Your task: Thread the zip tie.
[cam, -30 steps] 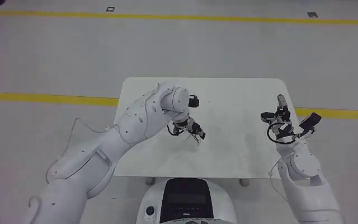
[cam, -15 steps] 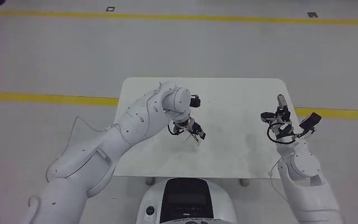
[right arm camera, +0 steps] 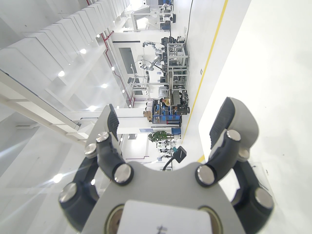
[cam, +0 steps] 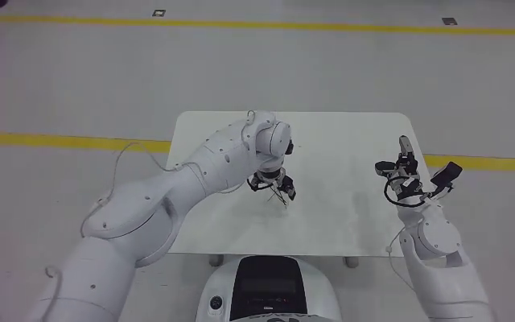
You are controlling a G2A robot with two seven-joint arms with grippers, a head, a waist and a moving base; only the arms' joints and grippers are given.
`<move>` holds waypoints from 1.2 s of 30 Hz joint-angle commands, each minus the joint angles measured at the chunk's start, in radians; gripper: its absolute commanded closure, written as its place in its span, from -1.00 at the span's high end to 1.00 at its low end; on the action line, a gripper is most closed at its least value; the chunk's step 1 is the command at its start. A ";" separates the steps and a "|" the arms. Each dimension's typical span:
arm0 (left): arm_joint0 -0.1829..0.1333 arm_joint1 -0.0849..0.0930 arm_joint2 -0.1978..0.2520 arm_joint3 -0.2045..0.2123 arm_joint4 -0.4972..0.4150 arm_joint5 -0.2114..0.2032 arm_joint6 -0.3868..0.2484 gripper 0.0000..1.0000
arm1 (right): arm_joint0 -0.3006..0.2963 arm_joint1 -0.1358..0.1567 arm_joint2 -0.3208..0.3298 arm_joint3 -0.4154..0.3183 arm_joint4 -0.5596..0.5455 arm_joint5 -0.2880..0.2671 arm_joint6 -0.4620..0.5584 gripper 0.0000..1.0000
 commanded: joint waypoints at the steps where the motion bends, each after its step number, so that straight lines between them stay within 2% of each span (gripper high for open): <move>1: 0.000 -0.003 0.000 0.006 0.003 0.000 0.000 1.00 | 0.000 0.000 0.000 0.000 0.000 0.000 0.000 1.00; 9: 0.000 -0.003 0.000 0.006 0.003 0.000 0.000 1.00 | 0.000 0.000 0.000 0.000 0.000 0.000 0.000 1.00; 12: 0.020 -0.005 0.000 0.004 0.029 0.000 0.000 1.00 | 0.000 0.000 0.000 0.000 0.000 0.000 0.000 1.00; 15: 0.039 -0.018 0.000 0.033 0.061 0.000 0.000 1.00 | 0.000 0.000 0.000 0.000 0.000 0.000 0.000 1.00; 17: 0.041 -0.033 0.000 0.060 0.075 0.000 0.000 1.00 | 0.000 0.000 0.000 0.000 0.000 0.000 0.000 1.00; 27: 0.034 -0.109 0.000 0.207 0.121 0.000 0.000 1.00 | 0.000 0.000 0.000 0.000 0.000 0.000 0.000 1.00; 36: 0.034 -0.109 0.000 0.207 0.121 0.000 0.000 1.00 | 0.000 0.000 0.000 0.000 0.000 0.000 0.000 1.00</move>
